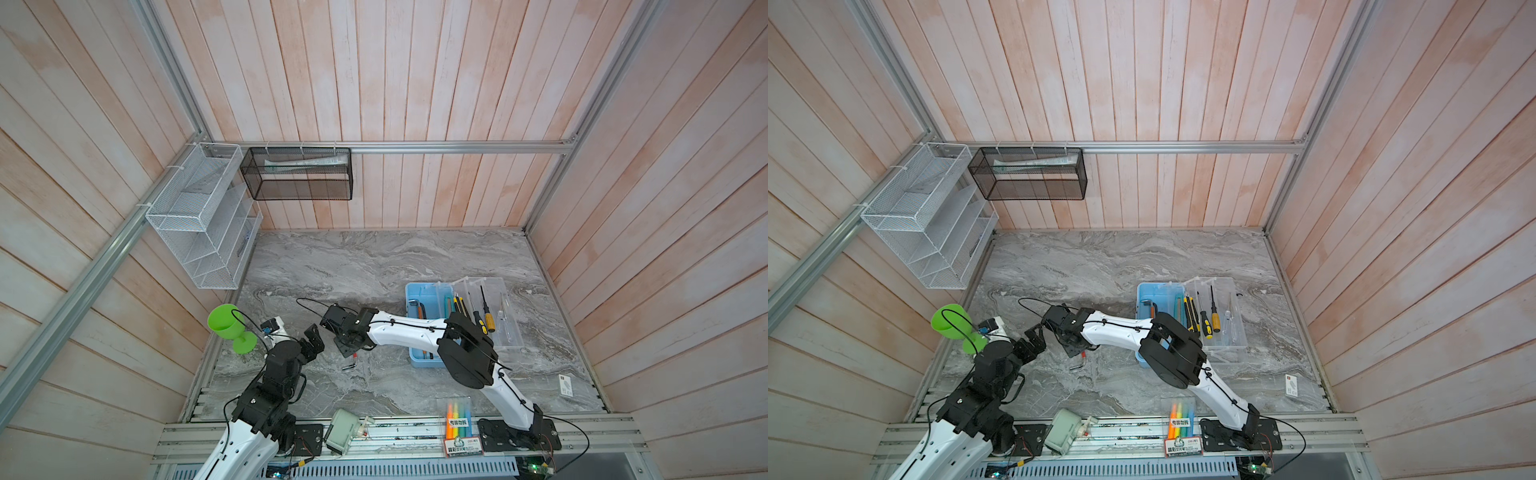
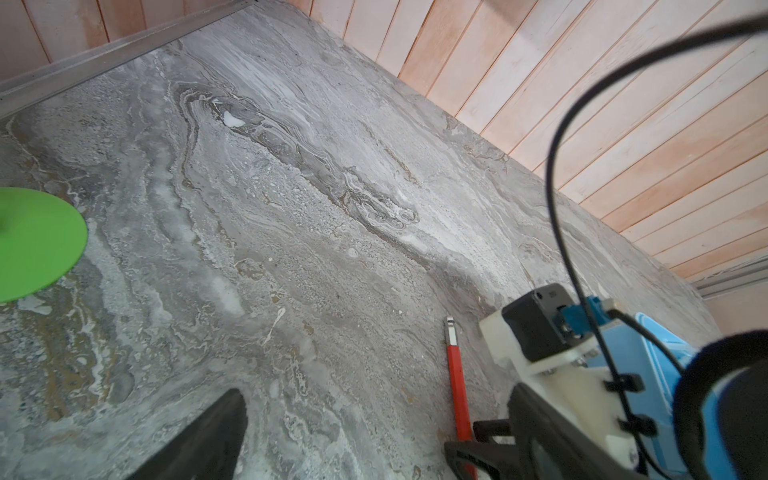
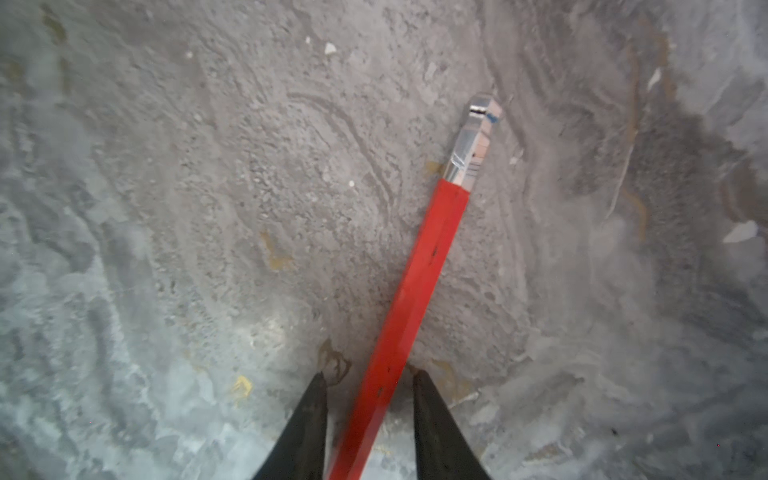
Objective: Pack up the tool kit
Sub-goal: 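Move the right gripper to the red hex key and close on it, then lift the red hex key and lower it into the box with the right gripper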
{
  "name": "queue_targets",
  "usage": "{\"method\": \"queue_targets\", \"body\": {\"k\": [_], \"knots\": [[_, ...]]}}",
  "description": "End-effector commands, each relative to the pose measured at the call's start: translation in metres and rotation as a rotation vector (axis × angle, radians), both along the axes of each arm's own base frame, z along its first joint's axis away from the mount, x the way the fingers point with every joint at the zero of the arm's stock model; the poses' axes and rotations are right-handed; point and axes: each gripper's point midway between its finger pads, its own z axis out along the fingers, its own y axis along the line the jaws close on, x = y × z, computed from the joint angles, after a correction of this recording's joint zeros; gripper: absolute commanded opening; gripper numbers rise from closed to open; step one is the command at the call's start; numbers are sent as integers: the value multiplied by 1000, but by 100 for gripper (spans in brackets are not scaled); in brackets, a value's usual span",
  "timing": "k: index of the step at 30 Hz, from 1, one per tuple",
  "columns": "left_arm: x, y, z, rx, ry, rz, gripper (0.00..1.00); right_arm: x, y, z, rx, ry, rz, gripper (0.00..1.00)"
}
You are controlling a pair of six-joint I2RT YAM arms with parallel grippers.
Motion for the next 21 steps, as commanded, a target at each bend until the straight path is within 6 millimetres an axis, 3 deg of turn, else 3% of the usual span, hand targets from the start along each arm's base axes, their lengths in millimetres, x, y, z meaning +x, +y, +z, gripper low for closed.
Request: {"method": "queue_targets", "body": {"k": [1, 4, 12, 17, 21], "knots": [[-2, 5, -7, 10, 17, 25, 100, -7, -19, -18, -94, 25, -2, 33], [-2, 4, -8, 12, 18, 16, 100, -12, -15, -24, -64, 59, -3, 30], [-2, 3, -7, 12, 15, 7, 100, -13, -20, -32, -75, 87, -18, 5], [-1, 2, -7, 12, 13, 1, 100, -7, -22, -19, -33, 86, -37, 0], [-1, 1, -7, 12, 13, -2, 100, 1, -21, 4, 17, 73, -45, 0]]}}
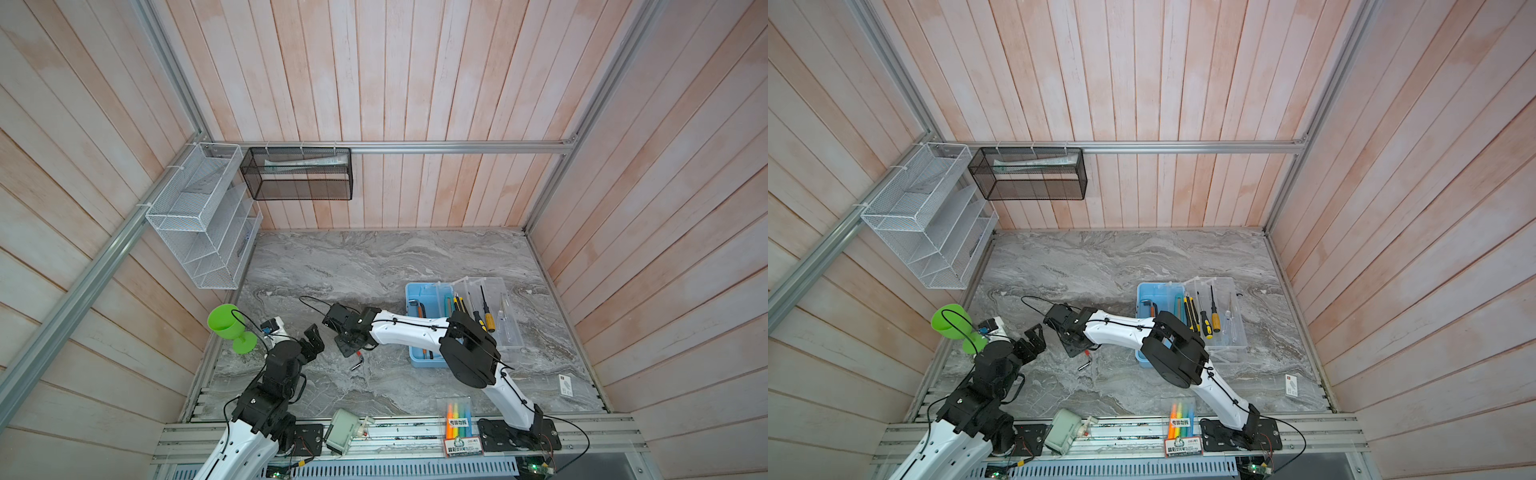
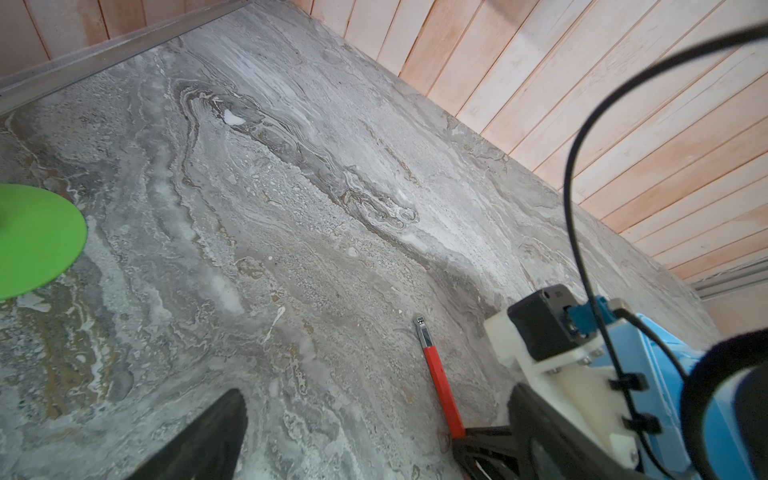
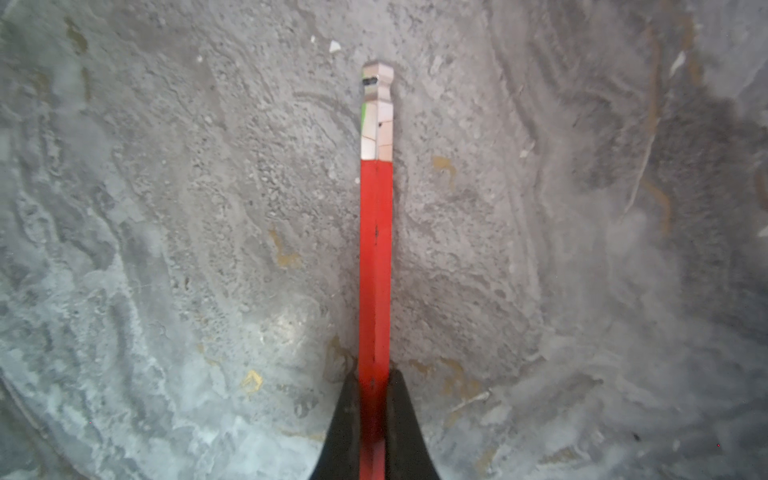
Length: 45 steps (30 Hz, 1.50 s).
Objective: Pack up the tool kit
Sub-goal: 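Lift the red hex key and lower it into the box with the right gripper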
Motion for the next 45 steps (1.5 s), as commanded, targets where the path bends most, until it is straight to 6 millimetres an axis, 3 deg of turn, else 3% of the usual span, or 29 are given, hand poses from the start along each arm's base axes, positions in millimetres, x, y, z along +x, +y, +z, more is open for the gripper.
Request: {"method": "queue_targets", "body": {"k": [1, 5, 17, 25, 31, 34, 45], "knots": [[-1, 1, -7, 17, 15, -4, 100, 4, -21, 8, -25, 24, -35, 0], [0, -2, -6, 18, 9, -23, 100, 16, -31, 34, 14, -5, -66, 0], [1, -7, -6, 18, 11, -53, 100, 41, -90, 89, 33, -102, -210, 0], [2, -10, -6, 19, 12, -68, 100, 55, -156, 130, 26, -175, -343, 0], [2, -10, -7, 20, 11, -72, 100, 55, -219, 125, -87, -209, -428, 0], [2, -12, -6, 19, 9, -81, 100, 56, -239, 115, -155, -209, -440, 0], [3, -13, -6, 20, 6, -87, 100, 73, -249, 81, -401, -216, -375, 0]]}}
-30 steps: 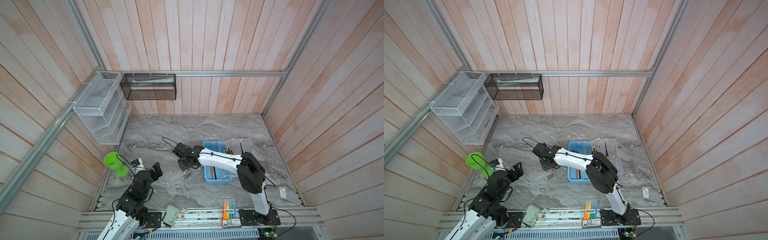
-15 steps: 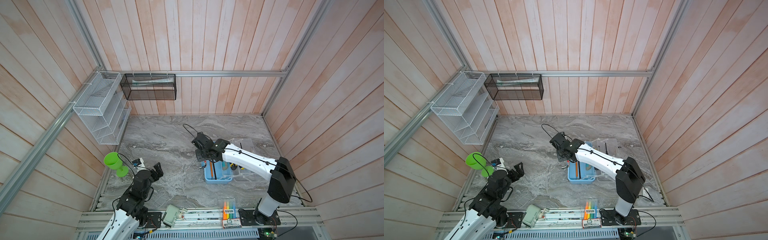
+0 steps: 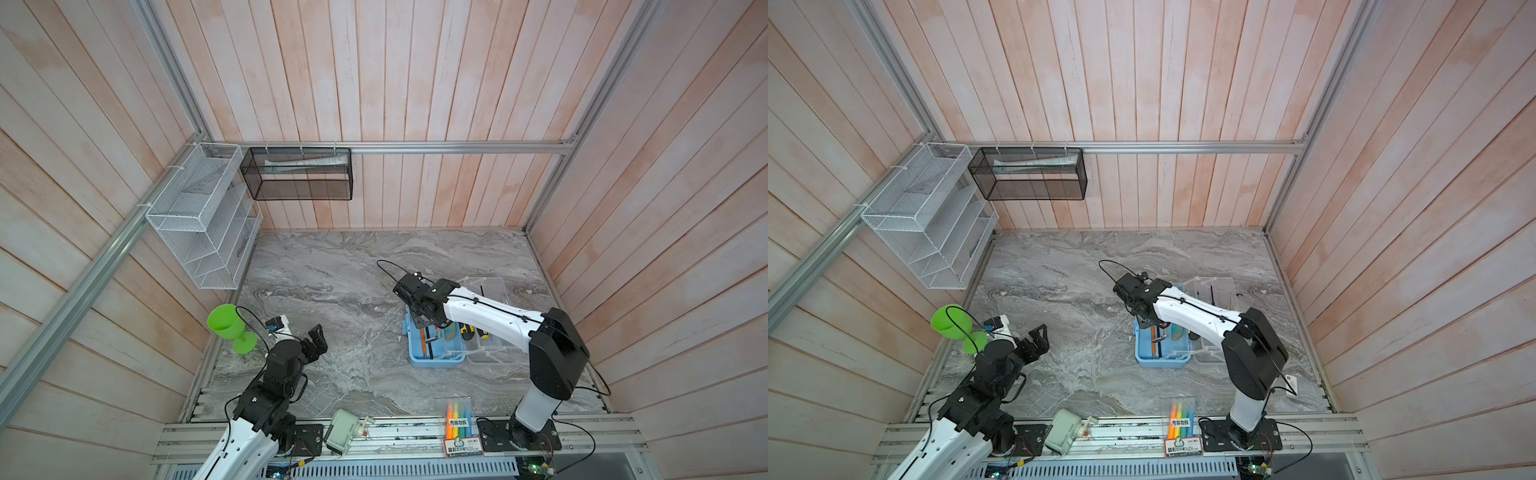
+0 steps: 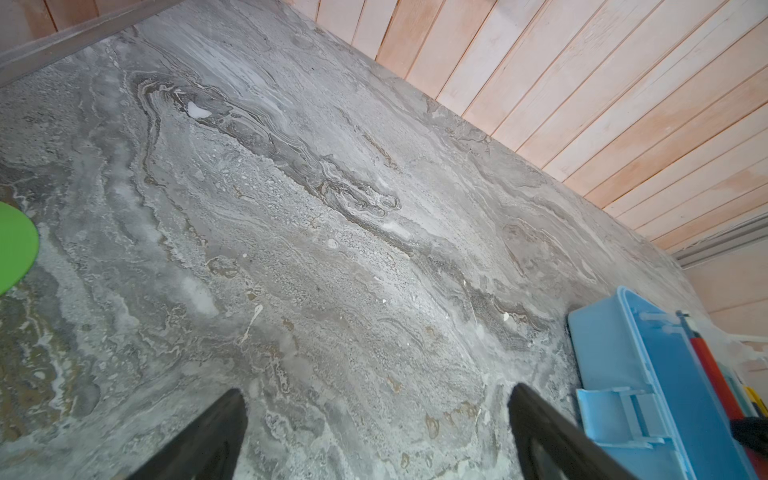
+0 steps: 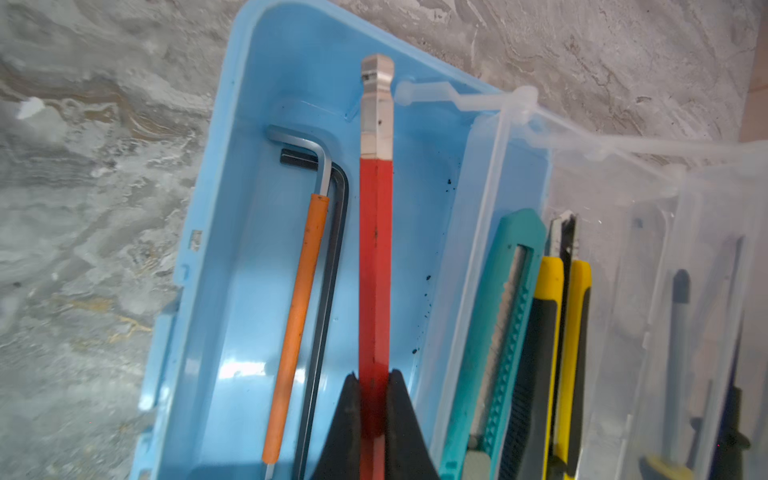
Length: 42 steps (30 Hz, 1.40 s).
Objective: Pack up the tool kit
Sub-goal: 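Lift the red hex key and lower it into the box with the right gripper, then open the right gripper and raise it while the left gripper reaches toward the box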
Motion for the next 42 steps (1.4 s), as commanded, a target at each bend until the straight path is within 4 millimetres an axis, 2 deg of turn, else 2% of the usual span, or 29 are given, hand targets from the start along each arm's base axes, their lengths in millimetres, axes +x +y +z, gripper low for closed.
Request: {"method": "queue_targets", "body": {"k": [1, 8, 12, 23, 28, 32, 34, 37, 40, 42], "knots": [[0, -1, -6, 12, 4, -11, 100, 8, -9, 2, -103, -13, 14, 0], [0, -1, -6, 12, 4, -14, 100, 14, -1, -19, -113, 25, -7, 0], [0, -2, -5, 11, 2, -16, 100, 13, -3, -31, -138, 50, -24, 0], [1, -3, -5, 12, 0, -27, 100, 7, -9, -47, -174, 93, -34, 0], [1, -3, -5, 12, 0, -25, 100, 6, -9, -55, -175, 104, -40, 17], [1, 2, -6, 16, 10, 3, 100, 7, -7, -57, -171, 106, -46, 21], [2, 0, -5, 19, 6, -8, 100, 8, -4, -52, -153, 105, -48, 25], [5, -8, 1, 23, 3, -52, 100, 12, 5, -34, -104, 88, -47, 26], [11, -30, 16, -54, 12, -129, 100, 18, 19, 0, 14, 41, -25, 26], [16, -54, 27, -122, 29, -209, 100, 22, 24, 32, 129, -5, -14, 27]]}}
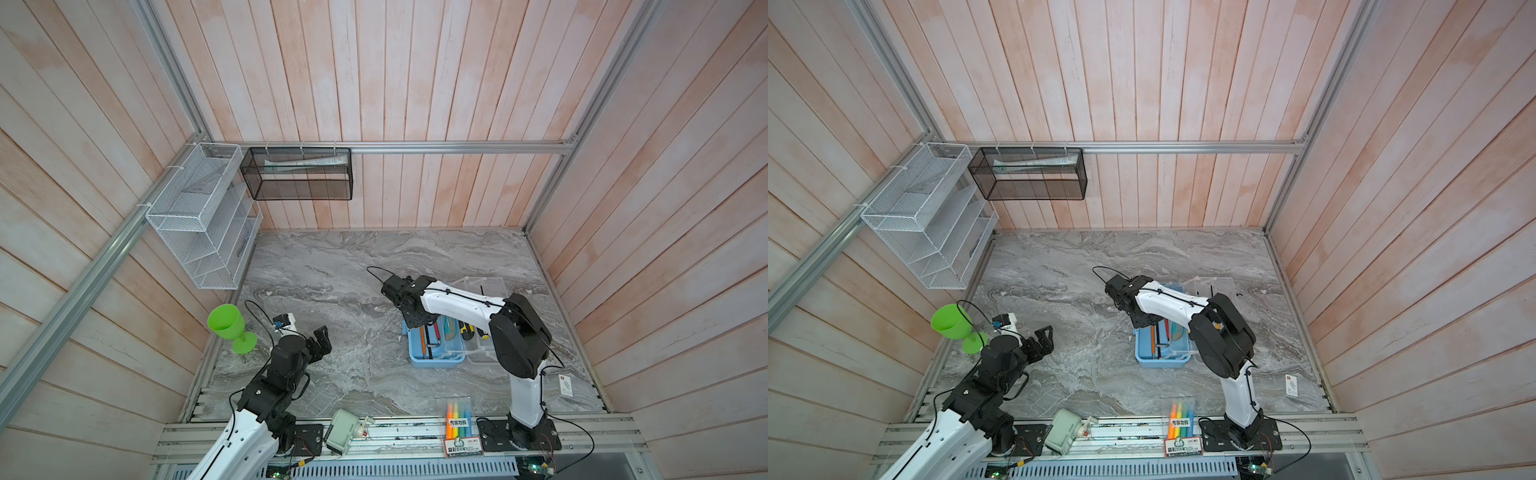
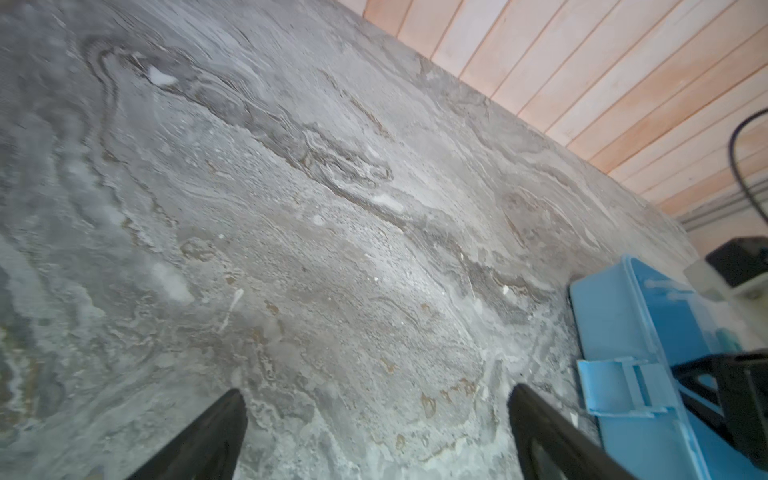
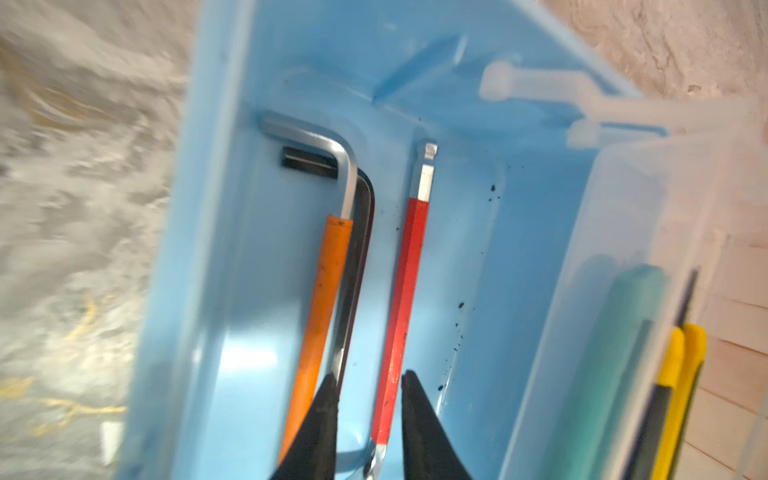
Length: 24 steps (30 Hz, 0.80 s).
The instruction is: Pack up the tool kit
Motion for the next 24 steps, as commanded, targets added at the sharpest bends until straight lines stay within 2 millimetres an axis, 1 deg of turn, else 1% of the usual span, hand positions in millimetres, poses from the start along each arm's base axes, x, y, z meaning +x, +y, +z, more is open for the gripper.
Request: {"method": "queue_targets", "body": {"k": [1, 3, 5, 8, 11, 13, 16, 17, 19, 21, 24], "knots": [[13, -45, 38, -134, -31, -145, 100, 10, 9, 66, 207, -95, 1, 27], [16, -73, 44, -116, 6, -212, 100, 14, 5, 92, 325, -136, -4, 28], [20, -99, 45, -61, 50, -269, 100, 17, -3, 110, 417, -182, -11, 30], [30, -139, 43, -6, 124, -352, 100, 16, -15, 127, 506, -232, 5, 31], [44, -170, 37, 18, 161, -406, 100, 7, -27, 136, 554, -259, 16, 31], [53, -185, 34, 23, 166, -437, 100, 0, -33, 145, 588, -287, 27, 31], [67, -209, 28, 26, 181, -486, 100, -6, -48, 152, 637, -319, 22, 32], [71, -217, 26, 26, 187, -508, 100, -5, -56, 154, 653, -332, 5, 33], [77, -232, 20, 36, 201, -540, 100, -5, -66, 157, 687, -346, -19, 33], [82, -242, 10, 58, 226, -562, 100, -5, -73, 160, 720, -357, -39, 33], [87, -254, -5, 96, 268, -592, 100, -8, -77, 163, 767, -373, -50, 34]]}}
